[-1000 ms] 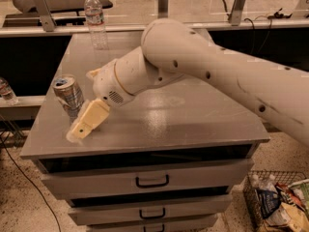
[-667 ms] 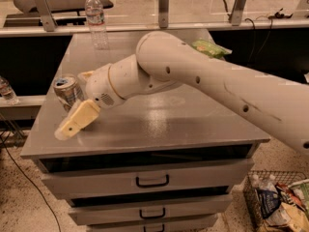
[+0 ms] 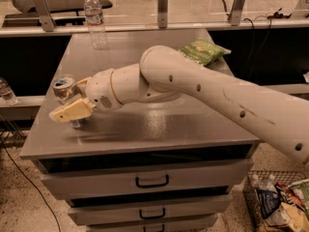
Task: Knock redbull can over
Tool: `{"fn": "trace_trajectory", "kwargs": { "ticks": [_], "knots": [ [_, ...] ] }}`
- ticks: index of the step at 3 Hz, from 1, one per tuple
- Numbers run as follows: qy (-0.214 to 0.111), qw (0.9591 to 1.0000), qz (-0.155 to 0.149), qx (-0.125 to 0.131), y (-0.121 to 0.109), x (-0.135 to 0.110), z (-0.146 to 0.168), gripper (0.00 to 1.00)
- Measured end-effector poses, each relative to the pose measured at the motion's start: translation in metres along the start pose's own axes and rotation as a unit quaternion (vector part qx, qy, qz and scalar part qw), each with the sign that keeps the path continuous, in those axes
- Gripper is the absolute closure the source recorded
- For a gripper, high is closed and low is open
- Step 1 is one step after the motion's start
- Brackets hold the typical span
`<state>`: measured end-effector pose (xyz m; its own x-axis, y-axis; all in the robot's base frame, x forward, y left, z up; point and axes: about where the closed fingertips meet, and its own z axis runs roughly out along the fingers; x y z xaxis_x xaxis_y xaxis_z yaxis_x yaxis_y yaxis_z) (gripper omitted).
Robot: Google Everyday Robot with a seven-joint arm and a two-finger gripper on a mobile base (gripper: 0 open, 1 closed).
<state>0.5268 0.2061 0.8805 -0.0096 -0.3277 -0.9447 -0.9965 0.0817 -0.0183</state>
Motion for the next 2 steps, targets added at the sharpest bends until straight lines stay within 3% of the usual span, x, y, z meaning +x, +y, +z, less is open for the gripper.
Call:
{"fn": "trace_trajectory", "kwargs": {
  "ticks": [1,2],
  "knots": [
    [-0.009,0.9996,-0.003,0.026,-0.013,-0.007,-0.023,0.65],
    [0.012,0.9976,-0.033,0.059,-0.029,-0.025,-0.058,0.88]
  ]
}}
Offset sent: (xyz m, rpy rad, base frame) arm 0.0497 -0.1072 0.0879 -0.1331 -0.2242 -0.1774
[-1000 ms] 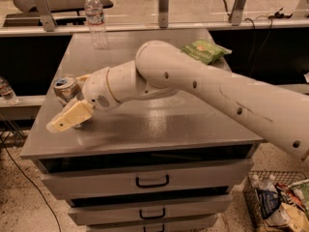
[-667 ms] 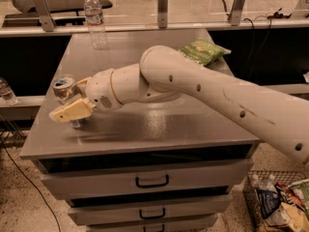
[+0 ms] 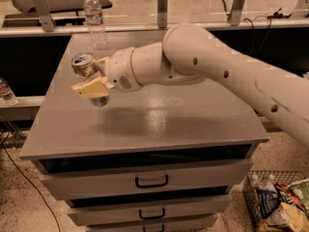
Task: Knock redbull can over
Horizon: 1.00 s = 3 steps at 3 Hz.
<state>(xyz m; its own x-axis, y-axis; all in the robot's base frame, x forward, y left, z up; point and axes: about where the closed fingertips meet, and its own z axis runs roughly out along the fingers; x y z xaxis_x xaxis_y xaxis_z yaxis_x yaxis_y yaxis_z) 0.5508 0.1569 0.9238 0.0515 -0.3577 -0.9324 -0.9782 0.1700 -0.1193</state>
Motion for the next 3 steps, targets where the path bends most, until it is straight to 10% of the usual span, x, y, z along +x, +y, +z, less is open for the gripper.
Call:
{"fn": "trace_trajectory", "kwargs": {
  "ticks": [1,2,3],
  "knots": [
    [0.079,0.9954,-0.052,0.016,-0.015,-0.015,-0.031,1.0],
    [0.188,0.9782,-0.086,-0.014,-0.007,0.003,-0.031,1.0],
    [0.298,0.946,-0.116,-0.052,0.004,0.034,-0.027,1.0]
  ]
}}
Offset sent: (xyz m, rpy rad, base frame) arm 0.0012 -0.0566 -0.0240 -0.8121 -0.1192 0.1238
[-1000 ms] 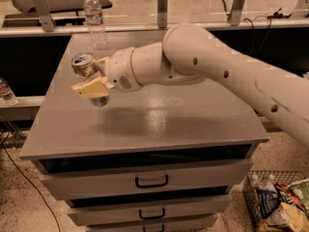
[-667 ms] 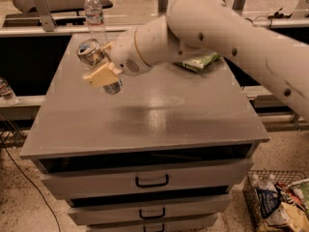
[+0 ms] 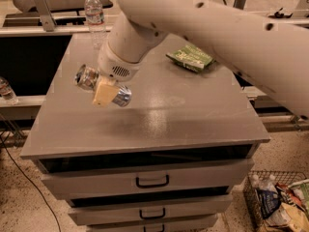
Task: Knock redbull can over
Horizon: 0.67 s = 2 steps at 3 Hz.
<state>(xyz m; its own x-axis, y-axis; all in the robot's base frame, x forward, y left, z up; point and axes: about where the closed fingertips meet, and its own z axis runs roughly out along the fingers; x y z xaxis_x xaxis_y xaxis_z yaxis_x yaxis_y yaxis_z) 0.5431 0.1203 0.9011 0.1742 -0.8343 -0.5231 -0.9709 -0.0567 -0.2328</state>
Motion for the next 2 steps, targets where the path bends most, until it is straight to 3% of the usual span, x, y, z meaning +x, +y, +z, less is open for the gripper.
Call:
{"fn": "trace_trajectory", "kwargs": {
  "ticks": [1,2],
  "knots": [
    [0.067,0.9972,-0.014,-0.03,0.009,0.015,0.015,0.85],
    [0.092,0.9944,-0.014,-0.049,0.016,0.02,0.028,0.62]
  ]
}}
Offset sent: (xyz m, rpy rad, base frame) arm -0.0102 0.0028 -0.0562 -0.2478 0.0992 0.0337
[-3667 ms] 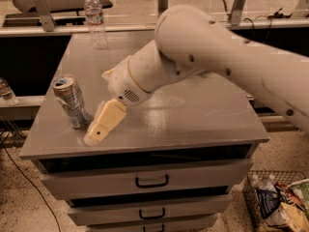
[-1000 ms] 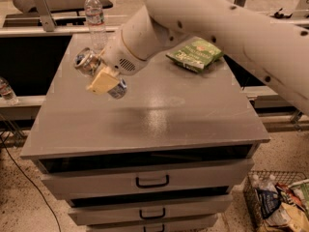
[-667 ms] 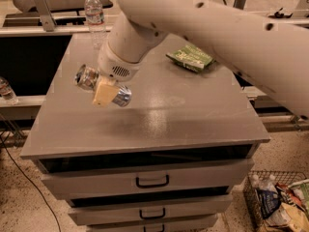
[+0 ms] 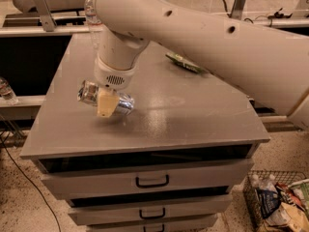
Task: Knock redbull can over
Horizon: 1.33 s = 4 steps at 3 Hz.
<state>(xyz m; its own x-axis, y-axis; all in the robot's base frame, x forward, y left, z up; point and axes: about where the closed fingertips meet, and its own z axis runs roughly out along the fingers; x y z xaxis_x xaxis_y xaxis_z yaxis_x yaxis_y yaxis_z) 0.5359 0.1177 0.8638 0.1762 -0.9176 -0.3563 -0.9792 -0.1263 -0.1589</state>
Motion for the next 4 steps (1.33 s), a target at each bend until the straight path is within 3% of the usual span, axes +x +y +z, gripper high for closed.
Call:
{"fn": "trace_trajectory", "kwargs": {
  "ticks": [2,3,4],
  "knots": [
    [0.007,0.9998,0.001,-0.021,0.0076,-0.0044,0.0184,0.15],
    [0.004,0.9997,0.007,-0.023,0.0107,-0.0028,0.0207,0.0],
    [-0.021,0.9994,0.021,-0.017,0.0109,-0.001,0.0135,0.0]
  ]
}}
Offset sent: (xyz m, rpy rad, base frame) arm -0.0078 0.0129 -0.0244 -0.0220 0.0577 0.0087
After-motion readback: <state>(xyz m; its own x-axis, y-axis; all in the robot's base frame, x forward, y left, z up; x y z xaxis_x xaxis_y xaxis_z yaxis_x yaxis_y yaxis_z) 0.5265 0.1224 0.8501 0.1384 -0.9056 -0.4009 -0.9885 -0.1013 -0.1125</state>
